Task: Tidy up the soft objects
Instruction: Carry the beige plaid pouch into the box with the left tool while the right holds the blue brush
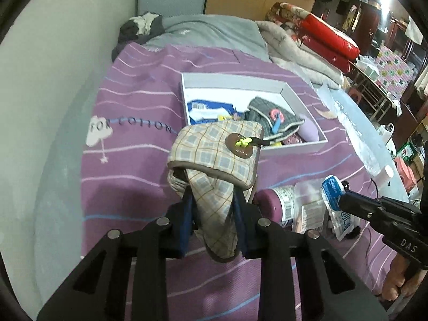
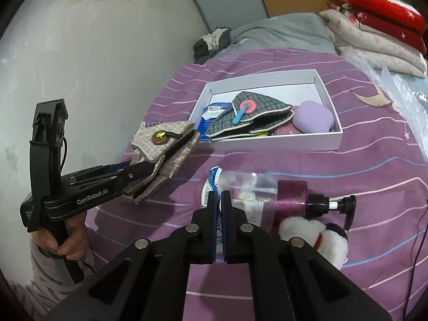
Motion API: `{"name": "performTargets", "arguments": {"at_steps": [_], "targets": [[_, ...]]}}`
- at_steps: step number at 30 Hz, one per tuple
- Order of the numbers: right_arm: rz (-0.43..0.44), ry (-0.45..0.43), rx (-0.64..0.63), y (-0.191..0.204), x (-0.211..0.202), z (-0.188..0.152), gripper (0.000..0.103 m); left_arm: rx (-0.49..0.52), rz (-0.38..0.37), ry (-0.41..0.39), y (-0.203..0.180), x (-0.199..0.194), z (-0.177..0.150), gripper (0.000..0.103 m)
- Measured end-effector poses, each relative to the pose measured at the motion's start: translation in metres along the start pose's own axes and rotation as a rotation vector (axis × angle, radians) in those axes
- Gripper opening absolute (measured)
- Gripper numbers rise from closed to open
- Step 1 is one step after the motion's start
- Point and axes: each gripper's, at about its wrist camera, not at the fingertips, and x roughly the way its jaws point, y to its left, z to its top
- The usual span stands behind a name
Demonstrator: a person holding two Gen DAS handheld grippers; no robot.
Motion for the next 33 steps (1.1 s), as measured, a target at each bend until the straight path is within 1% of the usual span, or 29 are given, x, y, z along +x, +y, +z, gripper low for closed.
{"name": "performTargets", "arguments": {"at_steps": [5, 10, 13, 15, 18, 23, 25, 30, 33], "targets": [[0.038, -0.008, 0.01, 0.006, 0.001, 0.01, 0.001, -0.002, 0.005, -0.016, 0.002, -0.005, 0.008, 0.03], [0.121, -0.013, 0.07, 0.008, 0.006, 0.025, 0.001, -0.001, -0.038, -0.011, 0.001, -0.003, 0.013, 0.03], [0.179, -0.012, 0.136, 0.004, 0.011, 0.042, 0.001, 0.007, -0.056, -0.016, 0.002, -0.003, 0.025, 0.03], [0.192, -0.011, 0.181, 0.001, 0.014, 0.057, 0.001, 0.01, -0.06, -0.022, 0.004, -0.003, 0.038, 0.03], [0.207, -0.03, 0.244, -0.003, 0.017, 0.085, 0.001, 0.031, -0.034, -0.038, 0.005, -0.001, 0.059, 0.03], [0.225, -0.051, 0.31, -0.009, 0.028, 0.128, 0.001, 0.059, -0.023, -0.053, 0.002, 0.013, 0.094, 0.03], [0.236, -0.071, 0.342, -0.016, 0.033, 0.137, 0.001, 0.064, -0.02, -0.057, 0.0, 0.02, 0.103, 0.03], [0.237, -0.095, 0.402, -0.034, 0.048, 0.161, 0.001, 0.057, -0.043, -0.054, -0.003, 0.042, 0.12, 0.03], [0.262, -0.109, 0.427, -0.044, 0.057, 0.175, 0.001, 0.063, -0.035, -0.042, -0.004, 0.058, 0.129, 0.03]]}}
